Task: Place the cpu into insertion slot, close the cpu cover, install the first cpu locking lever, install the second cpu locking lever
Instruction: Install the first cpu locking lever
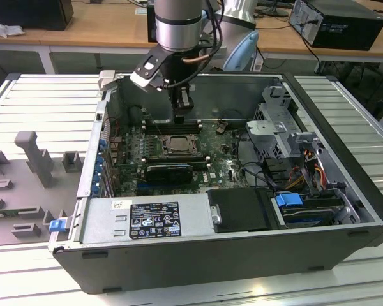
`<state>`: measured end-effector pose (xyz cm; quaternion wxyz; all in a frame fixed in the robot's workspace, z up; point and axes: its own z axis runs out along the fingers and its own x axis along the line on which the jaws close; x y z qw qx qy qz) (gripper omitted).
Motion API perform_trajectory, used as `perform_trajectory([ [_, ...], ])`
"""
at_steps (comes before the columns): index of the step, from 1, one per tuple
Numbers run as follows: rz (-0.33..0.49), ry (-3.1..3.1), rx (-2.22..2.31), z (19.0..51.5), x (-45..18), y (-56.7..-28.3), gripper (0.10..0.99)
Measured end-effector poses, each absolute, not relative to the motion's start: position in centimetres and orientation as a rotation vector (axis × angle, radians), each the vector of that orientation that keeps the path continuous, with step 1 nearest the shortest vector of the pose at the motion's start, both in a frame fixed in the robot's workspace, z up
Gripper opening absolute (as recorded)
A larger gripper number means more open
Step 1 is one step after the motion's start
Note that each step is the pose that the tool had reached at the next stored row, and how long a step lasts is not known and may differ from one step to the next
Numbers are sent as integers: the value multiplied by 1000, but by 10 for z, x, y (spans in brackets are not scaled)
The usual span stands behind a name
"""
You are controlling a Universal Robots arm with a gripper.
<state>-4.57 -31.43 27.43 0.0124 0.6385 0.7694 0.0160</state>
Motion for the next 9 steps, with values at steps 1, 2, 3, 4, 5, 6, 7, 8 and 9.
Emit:
perform_trajectory([
  [1,50,2415,1970,274,-46,-314,106],
  [2,51,2430,1952,274,-46,-314,106],
  [3,51,2455,1921,274,-46,-314,106],
  [4,51,2473,1899,274,-46,-314,106],
  [5,52,2496,1868,274,-46,-314,106],
  [6,52,2510,1850,274,-46,-314,106],
  [7,52,2523,1833,274,-46,-314,106],
  [8,53,2542,1807,274,-46,-314,106],
  [9,53,2554,1790,274,-46,-314,106],
])
